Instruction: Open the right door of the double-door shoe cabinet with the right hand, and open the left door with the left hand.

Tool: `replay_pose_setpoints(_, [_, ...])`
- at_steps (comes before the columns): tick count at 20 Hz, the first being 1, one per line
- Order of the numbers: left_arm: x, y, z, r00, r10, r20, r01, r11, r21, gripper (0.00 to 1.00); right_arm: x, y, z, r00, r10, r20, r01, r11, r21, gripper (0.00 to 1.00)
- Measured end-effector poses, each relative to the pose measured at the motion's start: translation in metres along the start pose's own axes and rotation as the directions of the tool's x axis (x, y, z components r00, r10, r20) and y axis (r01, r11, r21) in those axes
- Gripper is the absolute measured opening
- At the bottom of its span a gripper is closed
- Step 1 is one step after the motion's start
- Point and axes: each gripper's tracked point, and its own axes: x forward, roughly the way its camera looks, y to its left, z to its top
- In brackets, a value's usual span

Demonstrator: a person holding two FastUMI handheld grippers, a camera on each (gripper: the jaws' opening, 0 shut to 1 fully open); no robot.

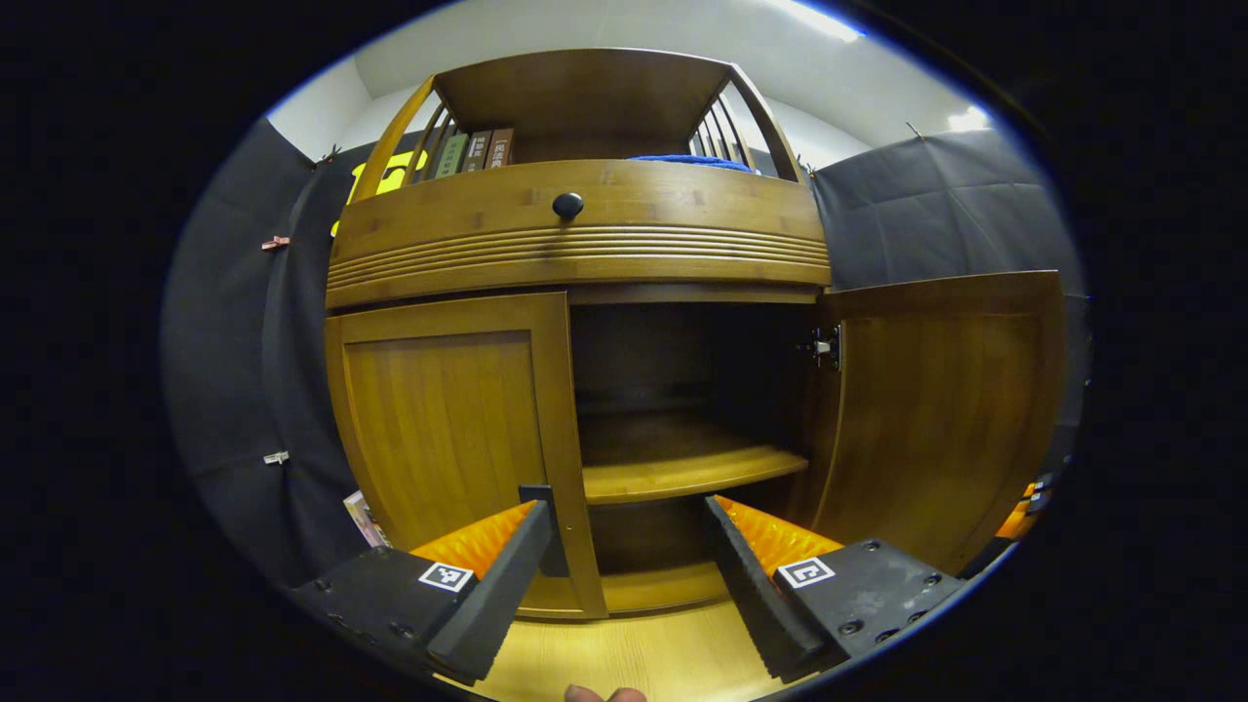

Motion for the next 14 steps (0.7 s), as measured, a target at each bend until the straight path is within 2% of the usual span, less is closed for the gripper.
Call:
replay_pose_setpoints(4, [0.013, 0.018, -0.011, 0.999, 0.033, -0.022, -0.033, 0.999, -0.003, 0.98, -0.008, -0.014, 0.006, 0.999, -0.037, 0.025, 0.037, 0.999, 0.004, 0.14])
replay_pose_setpoints(5, [0.016, 0.024, -0.014, 0.999, 0.045, -0.026, -0.045, 0.999, -0.001, 0.98, -0.011, -0.018, 0.008, 0.998, -0.052, 0.030, 0.052, 0.999, 0.006, 0.22])
replay_pose_setpoints(6, [0.021, 0.029, -0.017, 0.998, 0.053, -0.031, -0.053, 0.999, 0.000, 0.98, -0.014, -0.024, 0.009, 0.997, -0.074, 0.037, 0.073, 0.997, 0.006, 0.23])
replay_pose_setpoints(7, [0.026, 0.035, -0.021, 0.997, 0.065, -0.036, -0.065, 0.998, 0.001, 0.99, -0.019, -0.031, 0.014, 0.994, -0.096, 0.052, 0.096, 0.995, 0.006, 0.29])
replay_pose_setpoints(11, [0.049, 0.056, -0.037, 0.992, 0.106, -0.064, -0.106, 0.994, 0.006, 0.99, -0.039, -0.058, 0.048, 0.964, -0.210, 0.165, 0.212, 0.977, 0.007, 0.70])
replay_pose_setpoints(14, [0.067, 0.066, -0.046, 0.989, 0.122, -0.078, -0.123, 0.992, -0.004, 0.98, -0.047, -0.068, 0.054, 0.944, -0.267, 0.193, 0.275, 0.961, -0.015, 1.00])
